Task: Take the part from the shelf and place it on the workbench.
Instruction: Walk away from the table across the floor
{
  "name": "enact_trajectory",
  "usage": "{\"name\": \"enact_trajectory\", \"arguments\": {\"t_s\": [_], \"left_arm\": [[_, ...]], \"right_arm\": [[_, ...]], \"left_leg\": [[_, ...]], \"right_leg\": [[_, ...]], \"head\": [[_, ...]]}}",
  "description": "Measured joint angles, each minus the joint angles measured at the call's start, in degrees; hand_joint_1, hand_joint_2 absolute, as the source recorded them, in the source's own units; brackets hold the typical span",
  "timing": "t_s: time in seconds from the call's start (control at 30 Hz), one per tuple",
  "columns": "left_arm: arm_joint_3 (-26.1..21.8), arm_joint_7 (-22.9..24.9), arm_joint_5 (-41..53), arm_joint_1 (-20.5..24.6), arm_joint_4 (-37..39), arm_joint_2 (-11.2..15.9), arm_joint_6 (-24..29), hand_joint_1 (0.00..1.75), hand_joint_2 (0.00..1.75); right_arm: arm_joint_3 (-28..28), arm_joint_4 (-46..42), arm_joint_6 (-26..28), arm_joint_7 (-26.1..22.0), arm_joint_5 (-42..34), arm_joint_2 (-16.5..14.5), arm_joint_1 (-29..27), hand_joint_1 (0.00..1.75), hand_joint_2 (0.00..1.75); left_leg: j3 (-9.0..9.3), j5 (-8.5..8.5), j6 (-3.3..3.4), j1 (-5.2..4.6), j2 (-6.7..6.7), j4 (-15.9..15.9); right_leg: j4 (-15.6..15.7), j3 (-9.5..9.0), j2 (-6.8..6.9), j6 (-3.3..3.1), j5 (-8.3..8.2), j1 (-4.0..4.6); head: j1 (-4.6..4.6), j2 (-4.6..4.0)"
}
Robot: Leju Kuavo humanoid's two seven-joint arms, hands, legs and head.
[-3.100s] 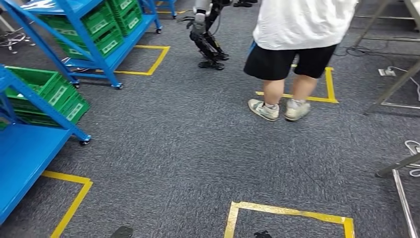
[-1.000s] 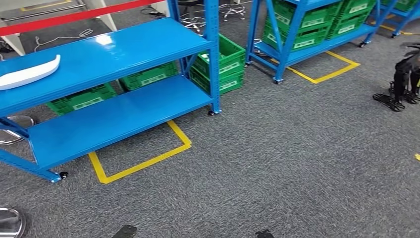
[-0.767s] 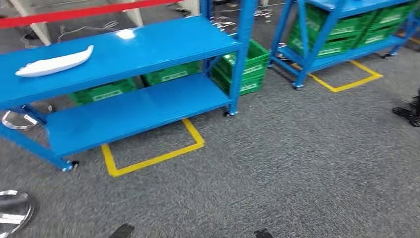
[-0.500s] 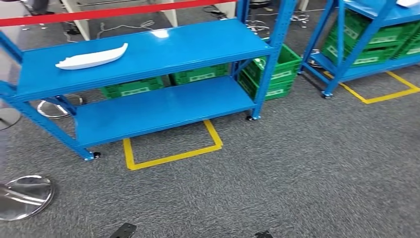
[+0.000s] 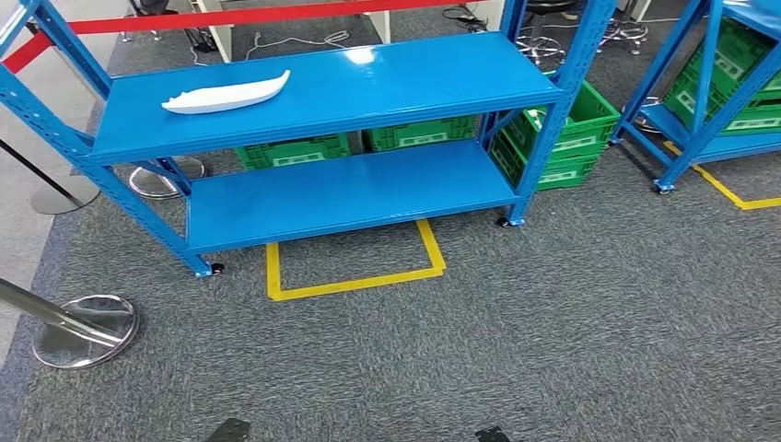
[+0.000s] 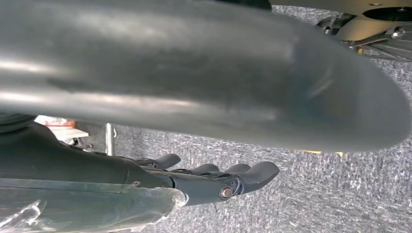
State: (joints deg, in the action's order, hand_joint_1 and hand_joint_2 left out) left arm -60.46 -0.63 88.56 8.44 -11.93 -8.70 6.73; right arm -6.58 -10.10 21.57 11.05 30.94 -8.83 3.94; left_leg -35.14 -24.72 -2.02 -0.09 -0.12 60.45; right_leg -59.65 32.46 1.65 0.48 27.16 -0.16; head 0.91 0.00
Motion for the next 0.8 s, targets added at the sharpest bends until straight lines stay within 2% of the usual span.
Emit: {"name": "enact_trajectory", "arguments": {"t_s": [0.03, 0.1, 0.17, 0.27, 0.33, 0.6, 0.73, 0.77, 0.8], "left_arm": [[0.00, -0.01, -0.01, 0.07, 0.00, -0.02, -0.01, 0.00, 1.75], [0.00, -0.04, -0.08, 0.07, 0.00, -0.19, -0.02, 0.00, 1.75], [-0.01, -0.07, -0.17, -0.08, 0.00, -0.28, -0.01, 0.00, 1.75], [-0.02, -0.08, -0.20, -0.10, 0.00, -0.21, -0.01, 0.00, 1.75], [-0.02, -0.09, -0.21, -0.12, 0.00, -0.23, -0.08, 0.00, 1.75], [-0.02, -0.09, -0.22, -0.16, 0.00, -0.09, -0.13, 0.00, 1.75], [-0.02, -0.09, -0.17, -0.16, 0.00, -0.05, -0.15, 0.00, 0.00], [-0.02, -0.09, -0.15, -0.16, 0.00, -0.05, -0.16, 0.00, 0.00], [-0.02, -0.09, -0.13, -0.15, 0.00, -0.04, -0.18, 0.00, 0.44]], "right_arm": [[0.00, 0.00, 0.00, -0.01, -0.03, 0.00, 0.02, 0.00, 0.00], [0.00, 0.00, 0.01, -0.01, -0.08, 0.00, 0.00, 0.00, 0.00], [0.00, 0.00, 0.02, -0.01, -0.11, 0.00, -0.02, 0.00, 0.00], [-0.02, 0.00, 0.01, -0.01, -0.21, 0.00, 0.00, 0.00, 0.00], [-0.05, 0.00, -0.05, -0.01, -0.52, 0.00, -0.02, 0.00, 0.00], [-0.49, 0.00, -0.39, 0.00, -1.01, -0.02, -0.02, 0.00, 0.00], [-0.69, 0.00, -0.43, 0.07, -1.39, -0.03, -0.02, 0.00, 0.00], [-0.79, 0.00, -0.46, 0.09, -1.45, -0.04, -0.02, 0.00, 0.00], [-0.87, 0.00, -0.49, 0.12, -1.49, -0.05, -0.02, 0.00, 0.00]], "left_leg": [[1.11, 0.24, 0.27, -0.06, 0.20, -2.04], [1.78, 0.01, 0.39, -0.03, 0.23, -3.40], [1.93, 0.00, 0.31, 0.00, 0.19, -3.57], [1.96, -0.03, 0.64, -0.07, 0.18, -3.56], [1.95, -0.02, 0.85, -0.10, 0.19, -3.56], [1.98, 0.01, 1.01, -0.12, 0.19, -3.56], [2.02, 0.09, 1.04, -0.06, 0.19, -3.60], [2.02, 0.10, 1.03, -0.04, 0.19, -3.61], [2.03, 0.13, 1.03, -0.02, 0.19, -3.61]], "right_leg": [[0.00, 0.04, 0.07, 0.27, 0.04, 0.13], [0.10, 0.19, 0.11, 0.05, 0.26, 0.38], [0.44, 0.10, 0.12, -0.24, 0.27, 0.44], [1.01, -0.26, 0.11, 0.60, -0.19, 0.35], [1.24, -0.54, 0.09, 0.86, -0.33, 0.33], [1.39, -0.71, 0.08, 1.15, -0.48, 0.26], [1.38, -0.72, 0.08, 1.14, -0.48, 0.34], [1.38, -0.72, 0.08, 1.14, -0.48, 0.36], [1.38, -0.72, 0.08, 1.14, -0.48, 0.38]], "head": [[-0.04, 0.00], [-0.08, 0.00], [-0.06, 0.00], [-0.08, 0.00], [-0.08, 0.00], [-0.04, 0.00], [-0.04, 0.00], [-0.04, 0.00], [-0.04, 0.00]]}}
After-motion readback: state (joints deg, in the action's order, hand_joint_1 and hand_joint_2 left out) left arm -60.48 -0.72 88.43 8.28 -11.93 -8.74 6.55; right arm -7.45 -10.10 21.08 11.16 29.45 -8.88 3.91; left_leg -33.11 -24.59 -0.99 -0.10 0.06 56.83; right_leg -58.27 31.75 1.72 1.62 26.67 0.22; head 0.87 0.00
